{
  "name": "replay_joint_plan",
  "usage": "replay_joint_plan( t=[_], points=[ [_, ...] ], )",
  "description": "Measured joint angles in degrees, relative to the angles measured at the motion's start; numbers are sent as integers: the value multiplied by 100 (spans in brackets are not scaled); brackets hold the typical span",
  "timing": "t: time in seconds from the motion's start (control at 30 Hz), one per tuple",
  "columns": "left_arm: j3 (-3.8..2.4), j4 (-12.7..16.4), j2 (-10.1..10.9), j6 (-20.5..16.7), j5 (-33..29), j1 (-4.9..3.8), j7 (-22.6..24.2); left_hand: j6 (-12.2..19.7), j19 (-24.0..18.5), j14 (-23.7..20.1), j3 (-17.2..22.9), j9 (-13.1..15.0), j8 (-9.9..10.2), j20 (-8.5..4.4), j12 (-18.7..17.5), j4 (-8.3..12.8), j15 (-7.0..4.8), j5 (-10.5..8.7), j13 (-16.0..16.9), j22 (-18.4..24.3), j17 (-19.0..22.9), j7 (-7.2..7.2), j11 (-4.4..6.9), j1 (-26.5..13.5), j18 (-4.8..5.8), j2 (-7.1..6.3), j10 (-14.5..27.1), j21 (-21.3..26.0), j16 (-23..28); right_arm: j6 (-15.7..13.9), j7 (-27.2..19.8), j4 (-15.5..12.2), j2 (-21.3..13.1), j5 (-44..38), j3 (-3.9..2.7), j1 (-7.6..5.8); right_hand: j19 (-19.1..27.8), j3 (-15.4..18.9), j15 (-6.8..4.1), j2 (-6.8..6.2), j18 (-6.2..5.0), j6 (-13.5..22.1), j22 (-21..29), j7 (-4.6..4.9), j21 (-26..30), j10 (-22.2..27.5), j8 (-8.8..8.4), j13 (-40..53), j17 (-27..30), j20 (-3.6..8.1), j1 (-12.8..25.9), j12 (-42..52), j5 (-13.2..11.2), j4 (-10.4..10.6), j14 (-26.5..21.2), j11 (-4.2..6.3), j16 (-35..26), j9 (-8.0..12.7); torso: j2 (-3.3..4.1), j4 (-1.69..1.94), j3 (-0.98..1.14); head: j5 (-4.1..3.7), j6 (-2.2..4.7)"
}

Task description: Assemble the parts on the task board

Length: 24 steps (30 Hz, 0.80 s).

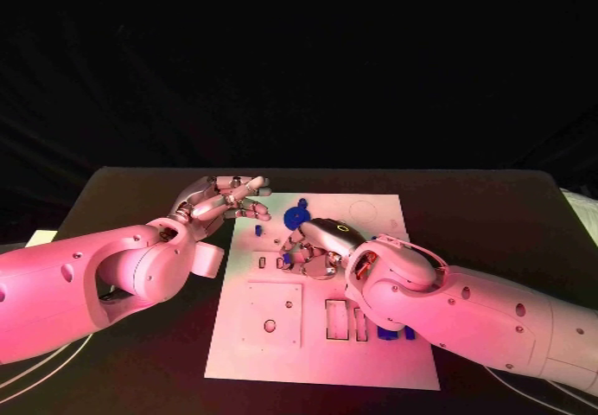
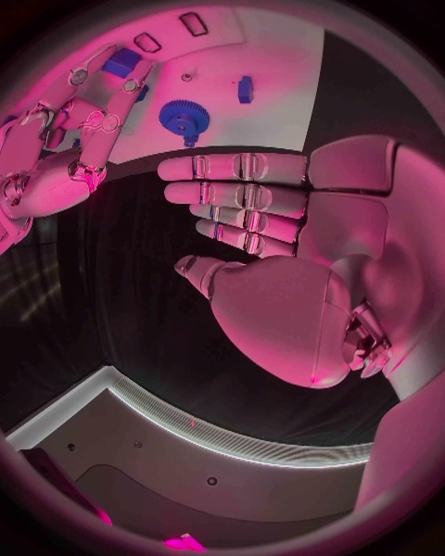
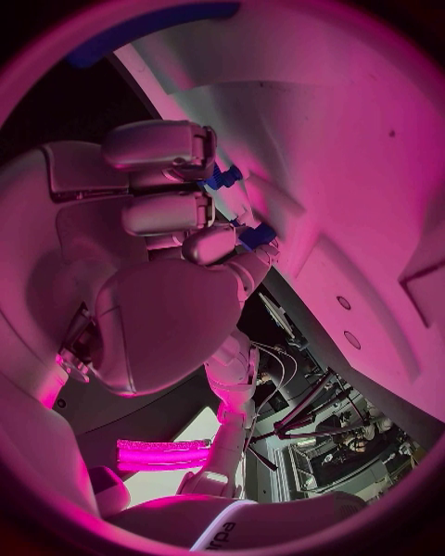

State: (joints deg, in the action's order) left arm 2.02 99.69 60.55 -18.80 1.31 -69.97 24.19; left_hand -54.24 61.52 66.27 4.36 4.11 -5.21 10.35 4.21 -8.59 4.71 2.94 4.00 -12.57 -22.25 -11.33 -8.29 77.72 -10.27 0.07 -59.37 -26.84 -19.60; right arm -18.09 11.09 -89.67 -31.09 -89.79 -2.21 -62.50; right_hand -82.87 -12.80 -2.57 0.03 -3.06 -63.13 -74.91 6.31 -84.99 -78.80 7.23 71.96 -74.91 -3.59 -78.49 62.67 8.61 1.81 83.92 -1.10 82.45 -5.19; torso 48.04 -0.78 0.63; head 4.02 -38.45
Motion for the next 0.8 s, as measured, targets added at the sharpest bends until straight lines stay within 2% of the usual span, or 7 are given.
replay_joint_plan(
  t=[0.5,0.6,0.7,0.8],
  points=[
    [0,1,-1,1,-2,0,0,0,0,0,0,0,0,0,0,0,0,0,0,1,1,0,0,0,0,0,0,0,0,39,34,40,48,-31,12,-13,11,-17,0,-45,0,0,-4,0,0,0,0,-44,-3,11,45,-82,-12,19,0,0,-46,-3,0,1,-1,25,-18],
    [0,1,0,2,-2,0,0,0,0,0,0,0,0,0,0,0,0,0,0,1,1,0,0,0,0,0,0,0,0,58,45,41,45,-40,12,-16,21,-18,0,-74,0,-1,-4,1,0,14,0,-71,-4,20,76,-133,-12,19,0,12,-45,-49,0,0,1,30,-21],
    [0,1,1,2,-3,0,0,0,0,0,0,0,0,0,0,0,0,0,0,1,1,0,0,0,0,0,0,0,0,85,57,40,40,-57,9,-19,21,-19,0,-103,0,-1,-4,0,24,65,-1,-109,-4,20,136,-204,-12,20,0,-19,-79,-89,0,-1,2,30,-24],
    [0,1,1,2,-3,0,0,0,0,0,0,0,0,0,0,0,0,0,0,1,1,0,0,0,0,0,0,0,0,114,72,32,33,-82,8,-22,21,-25,0,-119,0,-3,-4,-1,24,65,-53,-126,-4,20,152,-216,-43,27,0,-18,-79,-105,0,-2,2,30,-27]
  ],
)
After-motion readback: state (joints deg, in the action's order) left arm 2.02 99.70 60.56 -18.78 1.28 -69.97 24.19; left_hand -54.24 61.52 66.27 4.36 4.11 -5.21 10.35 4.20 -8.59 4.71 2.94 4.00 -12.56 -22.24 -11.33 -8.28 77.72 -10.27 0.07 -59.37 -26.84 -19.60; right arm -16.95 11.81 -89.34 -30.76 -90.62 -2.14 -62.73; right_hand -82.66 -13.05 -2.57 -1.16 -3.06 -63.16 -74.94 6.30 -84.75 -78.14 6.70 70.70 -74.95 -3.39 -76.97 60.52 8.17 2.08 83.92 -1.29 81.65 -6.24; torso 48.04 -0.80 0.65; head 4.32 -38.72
